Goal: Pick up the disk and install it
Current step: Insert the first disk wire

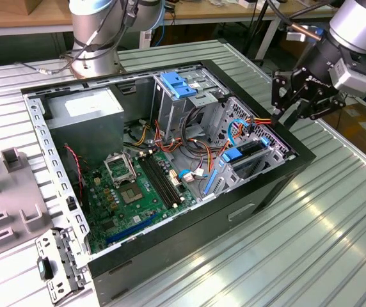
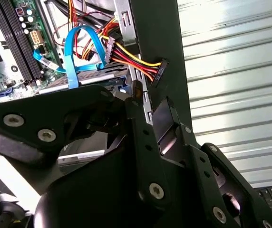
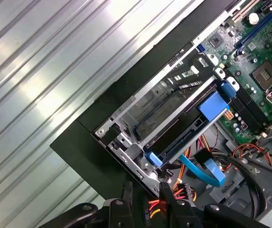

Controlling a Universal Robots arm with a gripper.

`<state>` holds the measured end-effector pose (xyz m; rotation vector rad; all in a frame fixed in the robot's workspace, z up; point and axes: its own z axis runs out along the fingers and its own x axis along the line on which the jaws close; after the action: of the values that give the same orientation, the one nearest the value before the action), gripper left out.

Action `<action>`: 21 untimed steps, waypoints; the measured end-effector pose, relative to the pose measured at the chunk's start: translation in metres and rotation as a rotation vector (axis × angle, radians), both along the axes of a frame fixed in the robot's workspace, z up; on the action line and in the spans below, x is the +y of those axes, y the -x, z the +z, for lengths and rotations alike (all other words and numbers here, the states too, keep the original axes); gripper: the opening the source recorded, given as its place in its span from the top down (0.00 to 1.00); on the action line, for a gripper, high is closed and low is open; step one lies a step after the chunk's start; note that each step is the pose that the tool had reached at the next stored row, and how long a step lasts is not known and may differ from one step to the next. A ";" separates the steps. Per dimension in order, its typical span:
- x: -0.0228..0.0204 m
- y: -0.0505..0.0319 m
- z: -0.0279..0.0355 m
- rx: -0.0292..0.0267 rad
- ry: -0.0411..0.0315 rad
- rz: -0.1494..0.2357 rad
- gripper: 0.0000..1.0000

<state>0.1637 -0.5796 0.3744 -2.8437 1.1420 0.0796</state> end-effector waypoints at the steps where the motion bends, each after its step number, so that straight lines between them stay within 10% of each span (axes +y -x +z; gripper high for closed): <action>1: 0.0000 -0.0007 -0.0030 0.0000 0.0002 0.001 0.64; 21: 0.0088 -0.0125 -0.0108 0.0000 0.0009 0.056 0.65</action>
<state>0.1762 -0.5708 0.3636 -2.8767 1.0624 0.0823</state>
